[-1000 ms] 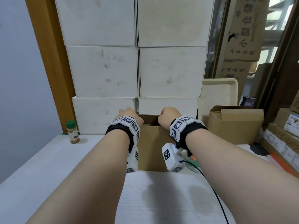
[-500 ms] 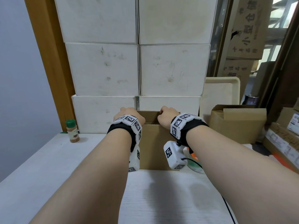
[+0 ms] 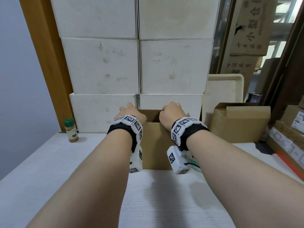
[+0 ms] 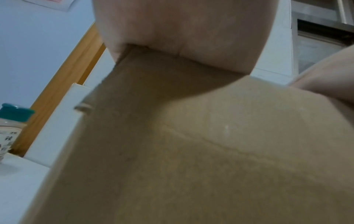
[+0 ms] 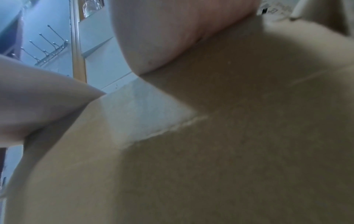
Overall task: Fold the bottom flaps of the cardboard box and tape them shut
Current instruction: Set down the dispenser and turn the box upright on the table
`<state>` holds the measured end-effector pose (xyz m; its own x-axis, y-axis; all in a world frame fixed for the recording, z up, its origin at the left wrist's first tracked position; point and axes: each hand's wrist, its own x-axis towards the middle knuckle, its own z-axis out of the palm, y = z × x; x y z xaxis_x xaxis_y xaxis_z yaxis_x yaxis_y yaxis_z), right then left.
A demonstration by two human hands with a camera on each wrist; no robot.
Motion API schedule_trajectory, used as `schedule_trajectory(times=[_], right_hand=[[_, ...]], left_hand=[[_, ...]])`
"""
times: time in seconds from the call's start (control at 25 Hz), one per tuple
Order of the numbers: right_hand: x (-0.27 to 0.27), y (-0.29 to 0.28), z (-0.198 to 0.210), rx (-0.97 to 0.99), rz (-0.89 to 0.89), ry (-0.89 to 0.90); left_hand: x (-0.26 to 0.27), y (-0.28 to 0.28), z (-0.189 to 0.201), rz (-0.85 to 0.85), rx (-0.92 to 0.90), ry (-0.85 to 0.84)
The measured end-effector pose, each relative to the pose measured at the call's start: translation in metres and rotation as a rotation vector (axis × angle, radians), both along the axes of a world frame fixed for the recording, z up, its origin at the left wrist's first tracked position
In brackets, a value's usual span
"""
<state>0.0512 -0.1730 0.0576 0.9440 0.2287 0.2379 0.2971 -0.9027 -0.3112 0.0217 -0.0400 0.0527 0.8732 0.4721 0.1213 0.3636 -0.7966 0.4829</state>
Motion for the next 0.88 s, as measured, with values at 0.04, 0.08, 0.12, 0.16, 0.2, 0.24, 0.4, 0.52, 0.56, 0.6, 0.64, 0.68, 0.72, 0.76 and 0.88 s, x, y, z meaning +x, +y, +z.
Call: schedule_trajectory(times=[0.04, 0.08, 0.12, 0.16, 0.2, 0.24, 0.4, 0.52, 0.56, 0.6, 0.64, 0.68, 0.72, 0.76, 0.88], right_hand=[[-0.001, 0.001, 0.000, -0.016, -0.010, 0.006], [-0.001, 0.002, 0.000, -0.031, -0.019, 0.020], [0.000, 0.003, 0.000, -0.035, -0.028, 0.034], [0.000, 0.004, 0.000, -0.040, -0.038, 0.061], [0.002, 0.006, 0.001, -0.049, -0.044, 0.078], [0.004, 0.007, 0.001, -0.069, -0.048, 0.101], [0.010, 0.011, 0.003, -0.164, -0.054, 0.161], [0.012, 0.011, 0.004, -0.186, -0.041, 0.204], [0.010, 0.010, 0.005, -0.213, -0.034, 0.219], [0.010, 0.009, 0.006, -0.246, -0.019, 0.221], [0.008, 0.008, 0.006, -0.277, 0.004, 0.228], [0.006, 0.006, 0.005, -0.284, 0.034, 0.230], [0.002, 0.005, 0.005, -0.267, 0.053, 0.248], [0.003, 0.003, 0.003, -0.234, 0.070, 0.261], [0.007, 0.004, 0.001, -0.224, 0.064, 0.271]], left_hand=[[0.000, 0.000, 0.000, 0.002, 0.002, 0.000], [-0.001, 0.000, 0.000, 0.002, 0.005, -0.001], [-0.001, -0.001, -0.001, 0.001, 0.006, -0.003], [-0.001, -0.001, -0.001, -0.002, 0.006, -0.008], [-0.001, -0.001, -0.002, -0.002, 0.008, -0.012], [-0.001, -0.001, -0.002, -0.001, 0.011, -0.013], [-0.001, 0.000, -0.001, -0.015, 0.015, -0.002], [-0.001, 0.001, 0.001, -0.032, 0.021, 0.020], [0.000, 0.002, 0.001, -0.038, 0.021, 0.037], [0.000, 0.002, 0.002, -0.044, 0.016, 0.055], [0.000, 0.001, 0.002, -0.044, 0.012, 0.071], [0.000, 0.000, 0.002, -0.043, 0.005, 0.087], [-0.001, -0.001, 0.003, -0.039, 0.002, 0.103], [0.000, -0.002, 0.003, -0.041, -0.002, 0.112], [0.001, 0.000, 0.004, -0.085, -0.047, 0.081]])
